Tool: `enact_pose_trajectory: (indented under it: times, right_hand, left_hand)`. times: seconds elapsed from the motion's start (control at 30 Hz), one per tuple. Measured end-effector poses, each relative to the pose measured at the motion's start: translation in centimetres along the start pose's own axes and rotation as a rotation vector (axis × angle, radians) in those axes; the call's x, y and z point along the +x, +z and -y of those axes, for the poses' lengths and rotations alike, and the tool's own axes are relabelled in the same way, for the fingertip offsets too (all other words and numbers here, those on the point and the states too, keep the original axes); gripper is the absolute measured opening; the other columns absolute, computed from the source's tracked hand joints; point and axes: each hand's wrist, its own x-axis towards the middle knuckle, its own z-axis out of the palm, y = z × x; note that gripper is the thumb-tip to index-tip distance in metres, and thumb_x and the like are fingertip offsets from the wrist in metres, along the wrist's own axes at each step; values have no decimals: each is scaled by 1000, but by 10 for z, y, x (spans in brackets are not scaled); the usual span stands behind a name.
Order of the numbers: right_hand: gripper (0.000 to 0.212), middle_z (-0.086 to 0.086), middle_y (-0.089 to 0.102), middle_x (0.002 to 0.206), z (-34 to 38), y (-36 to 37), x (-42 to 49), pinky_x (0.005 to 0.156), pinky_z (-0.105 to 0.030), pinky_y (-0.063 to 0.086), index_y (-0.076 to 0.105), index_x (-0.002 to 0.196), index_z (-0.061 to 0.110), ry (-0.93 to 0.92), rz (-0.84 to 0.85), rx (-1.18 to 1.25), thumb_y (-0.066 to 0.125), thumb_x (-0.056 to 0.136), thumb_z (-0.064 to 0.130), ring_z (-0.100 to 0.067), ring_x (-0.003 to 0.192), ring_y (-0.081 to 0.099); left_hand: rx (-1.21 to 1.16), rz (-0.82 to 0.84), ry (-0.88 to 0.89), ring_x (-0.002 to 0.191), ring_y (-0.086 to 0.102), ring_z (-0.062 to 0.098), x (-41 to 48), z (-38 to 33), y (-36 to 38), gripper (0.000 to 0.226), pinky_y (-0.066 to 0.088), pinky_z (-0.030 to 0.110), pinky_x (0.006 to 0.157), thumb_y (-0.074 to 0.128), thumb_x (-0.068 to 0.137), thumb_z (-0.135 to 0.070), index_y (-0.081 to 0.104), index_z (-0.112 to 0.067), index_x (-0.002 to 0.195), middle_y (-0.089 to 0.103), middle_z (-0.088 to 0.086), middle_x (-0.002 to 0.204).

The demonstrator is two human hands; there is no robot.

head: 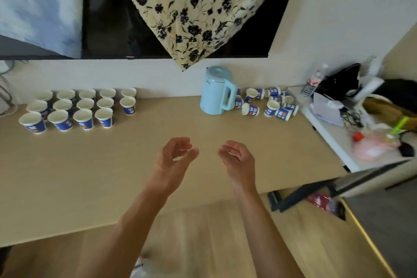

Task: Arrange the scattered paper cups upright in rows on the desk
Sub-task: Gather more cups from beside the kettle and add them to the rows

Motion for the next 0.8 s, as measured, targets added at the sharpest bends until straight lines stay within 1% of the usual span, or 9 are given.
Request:
enact_pose_trajectory:
  times: [0.1,0.2,0.3,0.47,0.57,0.67,0.73,0.8]
  right_hand:
    - [26,-7,73,101,3,-48,7,91,-33,52,68,112,5,16,-58,-33,76,87,2,-15,92,67]
    - [26,-11,73,106,3,-84,20,93,-36,52,68,112,7,41,-113,-37,76,88,4,-20,97,67]
    - [26,-9,73,108,-1,-109,40,96,-36,52,68,114,9,81,-132,-29,76,89,7,-21,103,68]
    - [26,-9,73,107,-9,-139,92,97,-39,52,68,112,8,111,-157,-53,76,88,5,-24,106,69]
    - [25,-12,73,106,-8,-160,132,94,-34,53,68,109,9,121,-161,-99,76,87,2,-23,103,69]
    - [26,-21,72,109,0,-180,170,87,-29,51,67,110,4,144,-157,-130,75,86,-4,-25,98,67]
    - [28,-24,71,110,5,-191,199,81,-23,49,67,111,1,151,-148,-160,75,85,-6,-23,94,66]
    - [31,-23,71,110,7,-195,225,79,-20,49,66,113,0,155,-112,-205,76,85,-5,-21,90,66]
  left_hand:
    - [29,61,-4,99,66,4,-2,-6,44,30,45,1,68,70,94,-22,65,-15,122,71,0,114]
    - [80,115,14,88,65,-8,5,-9,80,29,44,0,68,72,93,-23,66,-15,120,72,-2,111]
    - [105,162,11,86,65,-14,23,-6,113,28,44,0,68,73,91,-25,66,-19,118,72,-7,109]
    - [97,208,5,86,65,-14,70,3,171,27,44,1,69,74,90,-25,67,-22,116,73,-7,107]
    - [66,221,-30,87,65,-14,105,7,209,25,45,0,68,74,90,-27,66,-26,114,72,-9,108]
    - [36,225,-78,85,64,-16,136,5,242,26,44,0,67,73,91,-28,66,-26,116,71,-11,109]
    - [22,223,-98,86,64,-15,154,2,261,28,45,3,71,73,91,-29,66,-24,118,71,-11,110]
    - [4,209,-121,92,66,-7,169,-3,272,31,48,13,79,73,91,-29,65,-22,120,71,-9,111]
